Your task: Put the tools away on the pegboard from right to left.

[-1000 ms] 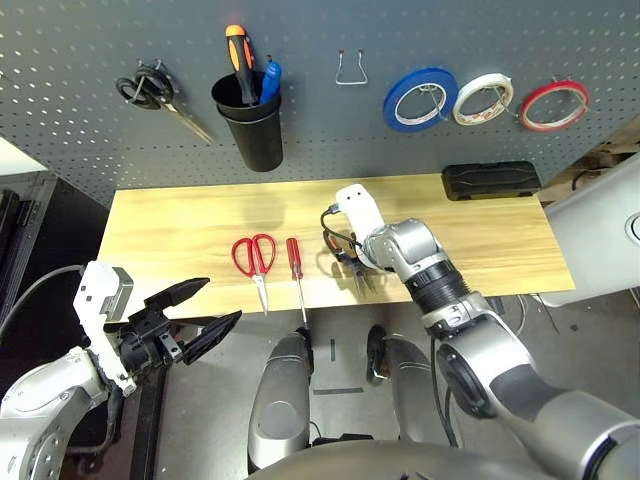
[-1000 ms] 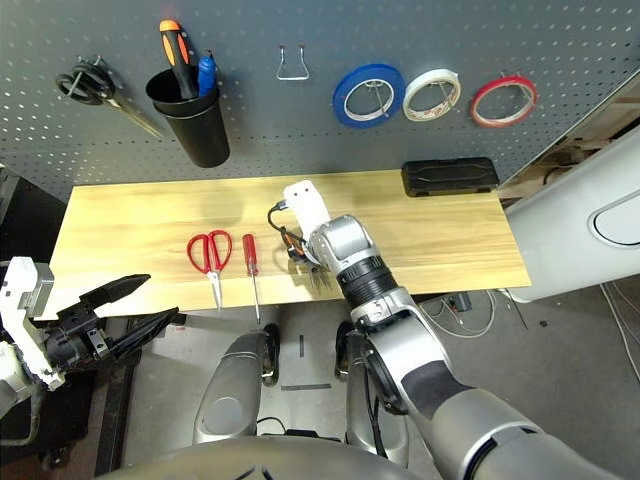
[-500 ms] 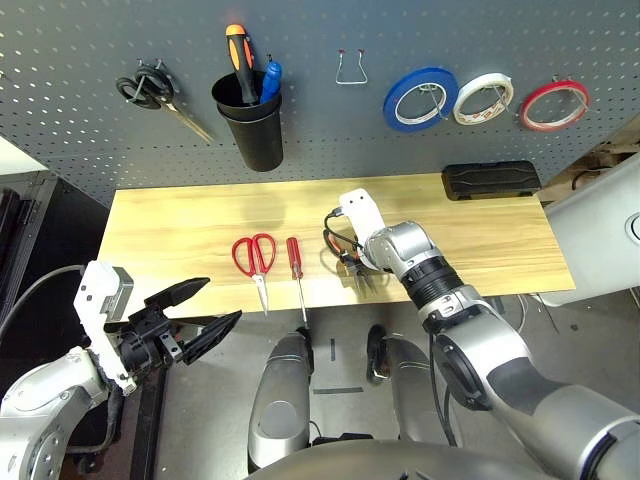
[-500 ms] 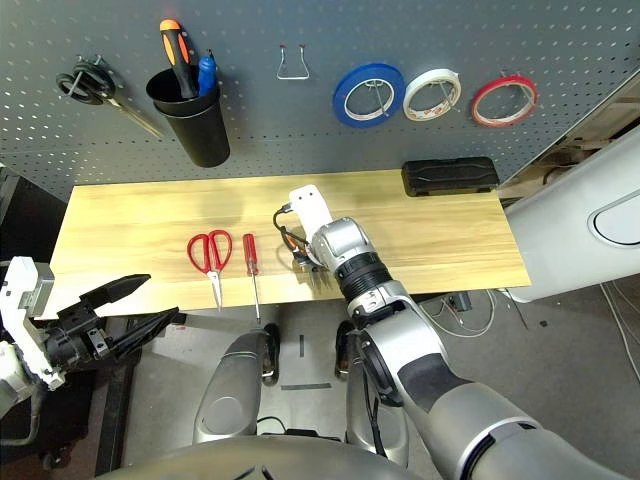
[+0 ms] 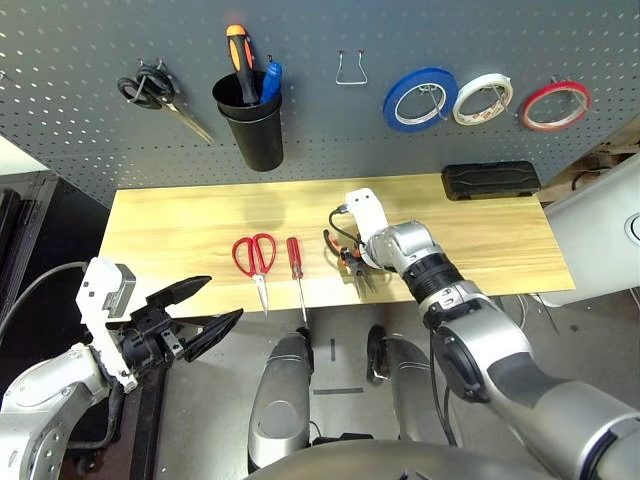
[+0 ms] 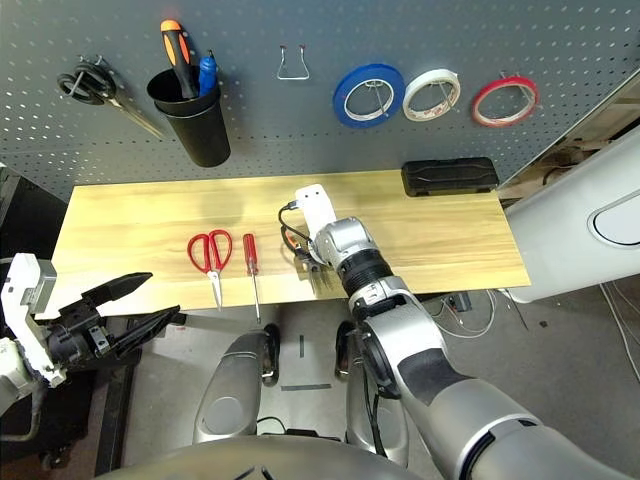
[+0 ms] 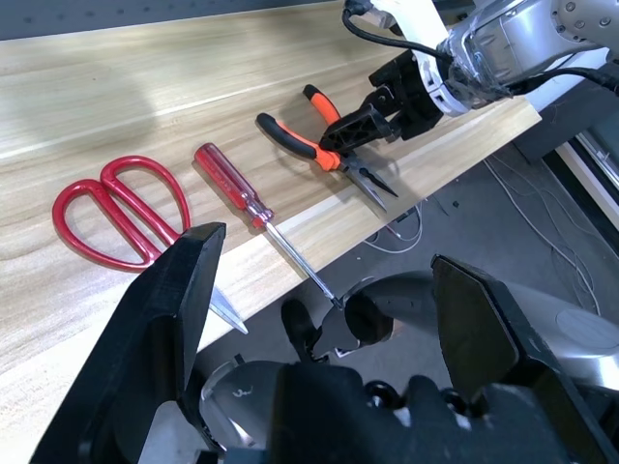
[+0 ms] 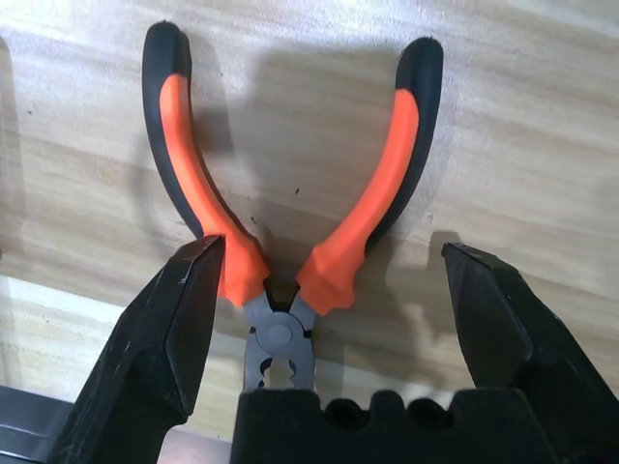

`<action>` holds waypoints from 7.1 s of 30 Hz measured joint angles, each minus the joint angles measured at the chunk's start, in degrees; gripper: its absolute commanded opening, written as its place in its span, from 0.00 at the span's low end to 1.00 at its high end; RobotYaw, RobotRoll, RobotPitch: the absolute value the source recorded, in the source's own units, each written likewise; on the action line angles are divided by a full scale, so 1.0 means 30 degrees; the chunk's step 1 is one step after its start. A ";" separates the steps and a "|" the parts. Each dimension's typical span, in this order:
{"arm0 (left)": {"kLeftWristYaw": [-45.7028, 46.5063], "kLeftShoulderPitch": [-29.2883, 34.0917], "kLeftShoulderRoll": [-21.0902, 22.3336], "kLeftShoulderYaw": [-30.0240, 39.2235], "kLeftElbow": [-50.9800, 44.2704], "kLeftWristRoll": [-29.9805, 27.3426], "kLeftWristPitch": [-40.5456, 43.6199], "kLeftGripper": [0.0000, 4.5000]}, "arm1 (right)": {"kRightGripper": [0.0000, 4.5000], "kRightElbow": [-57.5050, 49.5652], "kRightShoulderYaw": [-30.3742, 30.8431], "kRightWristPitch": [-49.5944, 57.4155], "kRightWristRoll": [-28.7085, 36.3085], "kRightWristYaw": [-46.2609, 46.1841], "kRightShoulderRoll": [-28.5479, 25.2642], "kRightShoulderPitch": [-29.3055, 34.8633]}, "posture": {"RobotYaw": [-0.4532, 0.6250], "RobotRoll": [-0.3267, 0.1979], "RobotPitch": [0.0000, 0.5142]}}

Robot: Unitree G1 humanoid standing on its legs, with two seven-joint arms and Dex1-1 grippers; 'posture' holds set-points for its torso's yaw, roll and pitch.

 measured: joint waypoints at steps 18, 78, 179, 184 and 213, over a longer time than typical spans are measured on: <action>0.0348 0.0394 0.0089 0.0111 -0.1206 -0.0379 0.0944 1.00 | 0.99 0.0480 -0.0517 0.0311 0.0448 -0.0499 0.0027 -0.0254 | 0.66 0.62 0.47; -0.0045 -0.0241 0.0362 -0.0229 0.0082 -0.0275 0.0194 1.00 | 0.99 -0.7251 0.5718 0.6110 -0.0533 0.4792 -0.2240 0.2365 | 0.64 0.62 0.47; -0.1634 -1.0929 0.2255 -0.0882 0.3747 -0.2169 0.0606 1.00 | 0.45 -2.2524 -0.1464 -0.5331 0.5389 0.9077 -0.5089 0.8114 | 0.45 0.62 0.23; -0.1276 -1.1947 0.2256 -0.0839 0.3802 -0.2655 0.1385 1.00 | 0.45 -2.2206 -0.1416 -0.6564 0.5220 0.8531 -0.4865 0.7194 | 0.44 0.62 0.23; -0.1530 -1.2011 0.3536 -0.0367 0.3782 -0.3755 0.3065 1.00 | 0.45 -1.0535 -0.0598 -1.7416 0.2030 0.5667 -0.1888 -0.0612 | 0.48 0.62 0.30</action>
